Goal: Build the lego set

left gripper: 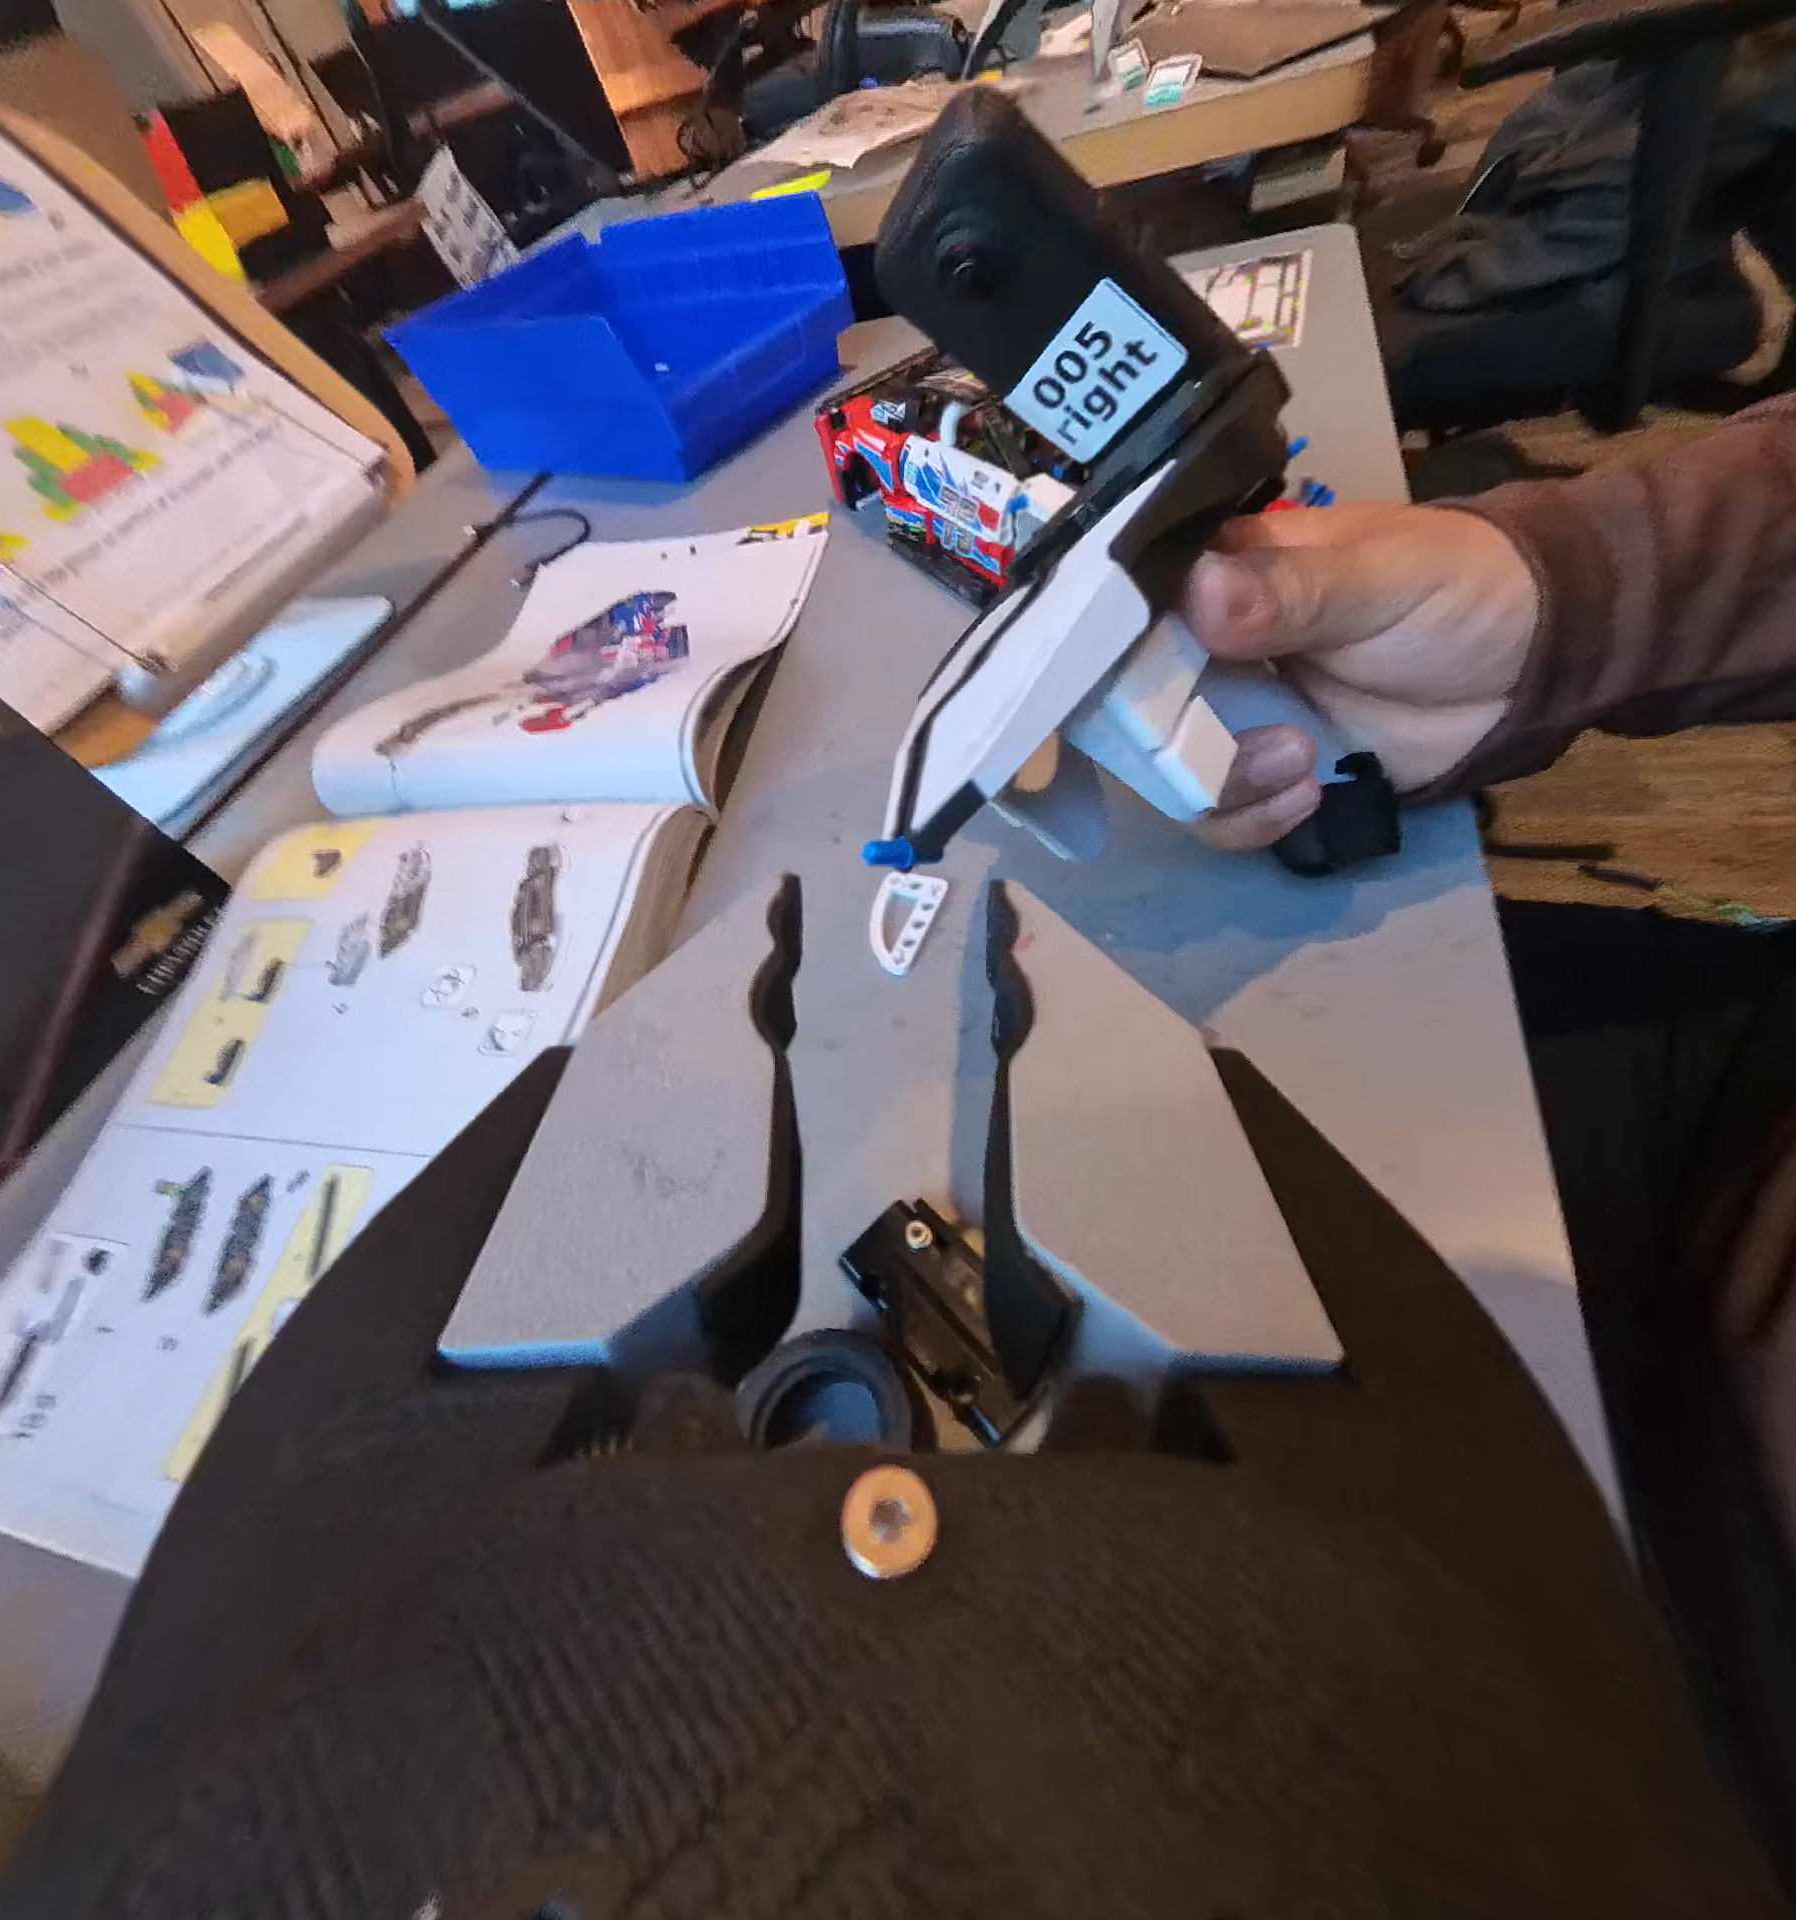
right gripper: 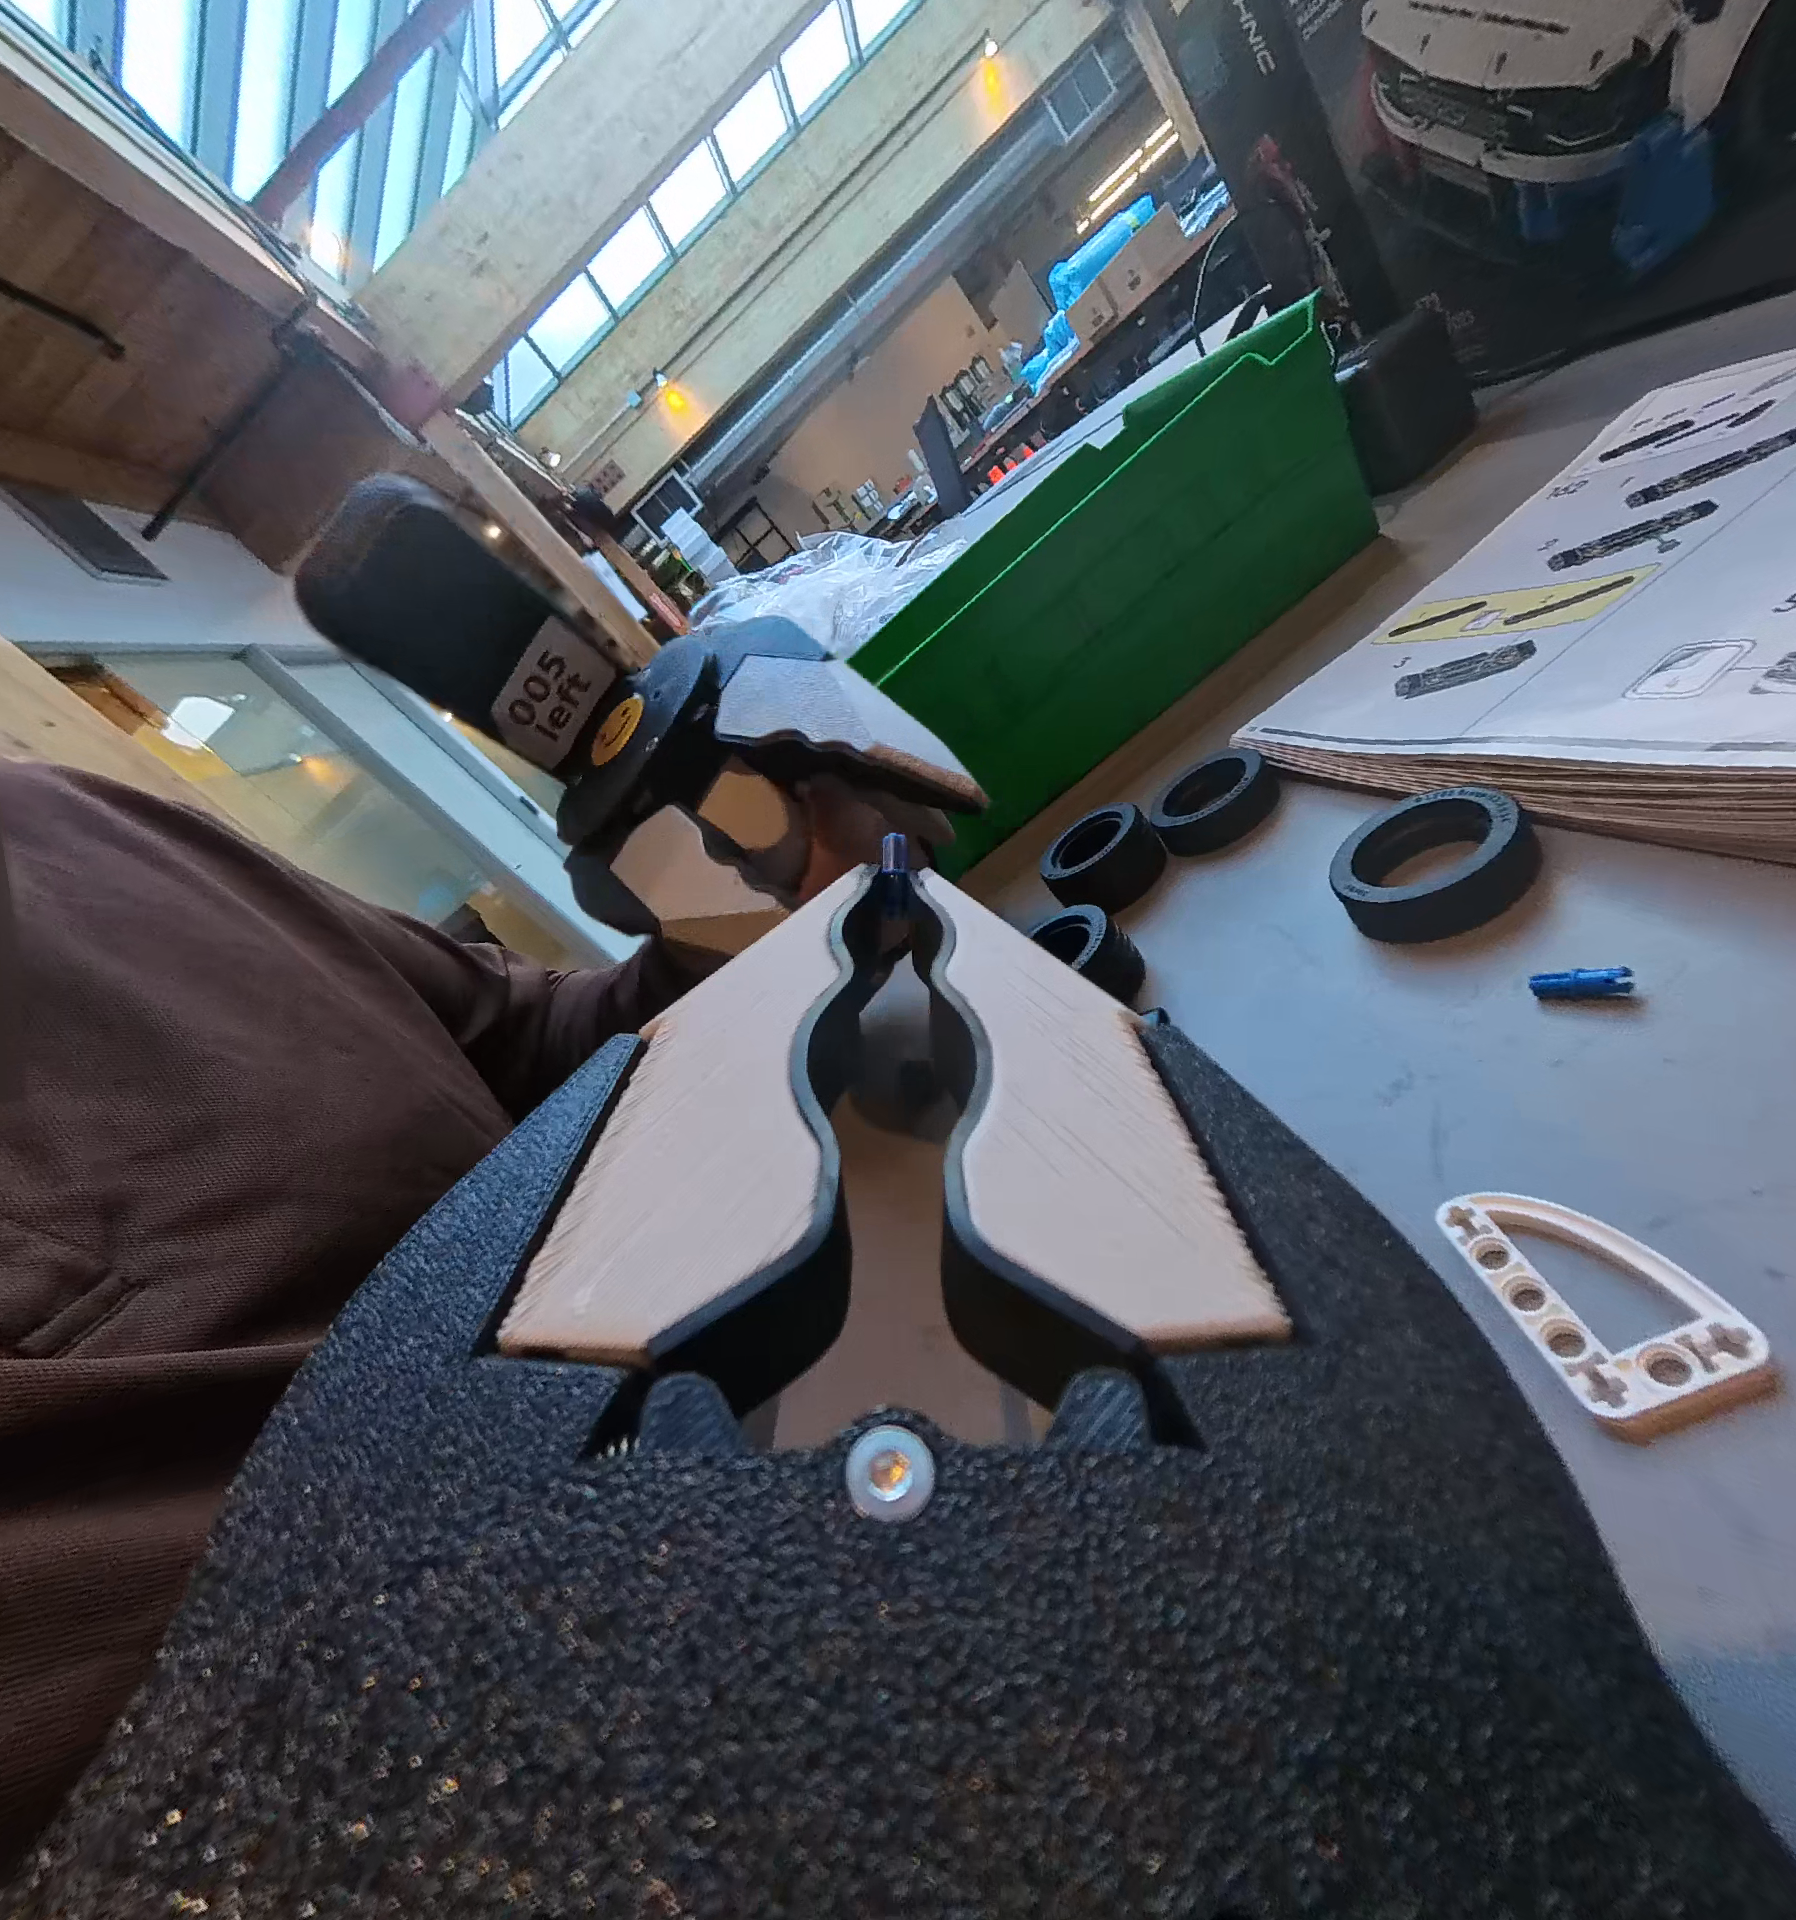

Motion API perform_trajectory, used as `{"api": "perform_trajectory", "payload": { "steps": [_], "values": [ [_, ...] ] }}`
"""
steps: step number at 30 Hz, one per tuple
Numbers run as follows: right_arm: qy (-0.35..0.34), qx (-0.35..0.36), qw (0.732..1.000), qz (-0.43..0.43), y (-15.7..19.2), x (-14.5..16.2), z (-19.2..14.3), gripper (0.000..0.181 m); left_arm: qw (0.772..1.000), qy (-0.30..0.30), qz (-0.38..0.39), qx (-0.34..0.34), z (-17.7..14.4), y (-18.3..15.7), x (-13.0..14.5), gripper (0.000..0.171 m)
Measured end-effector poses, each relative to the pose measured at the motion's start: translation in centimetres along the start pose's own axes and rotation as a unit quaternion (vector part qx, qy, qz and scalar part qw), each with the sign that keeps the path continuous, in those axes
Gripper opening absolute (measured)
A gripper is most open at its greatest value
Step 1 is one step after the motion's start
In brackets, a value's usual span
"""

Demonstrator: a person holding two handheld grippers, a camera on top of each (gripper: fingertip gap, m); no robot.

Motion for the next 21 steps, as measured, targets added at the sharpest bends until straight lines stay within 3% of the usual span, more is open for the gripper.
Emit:
{"api": "perform_trajectory", "payload": {
  "steps": [5,11,21],
  "values": [
    [-0.003,-0.011,1.0,0.015,0.5,0.1,0.3,0.004,0.993,0.005,0.103,-0.054,0.3,-0.6,-0.3,0.018],
    [-0.002,-0.026,0.999,0.03,1.0,0.4,0.6,0.004,0.971,0.01,0.212,-0.109,0.3,-0.6,-0.3,0.015],
    [0.072,-0.046,0.996,0.015,1.6,2.1,0.7,0.005,0.959,0.036,0.279,-0.034,0.0,-1.9,1.4,0.014]
  ]
}}
Point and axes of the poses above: each gripper's, where its closed fingertips meet, z out along the fingers, x out of its underside, y = z × x across the jaws, the point moved 1 cm from there along -z, back along the fingers, and after that the axes turned 11 degrees about -z, right-handed, at the moved point
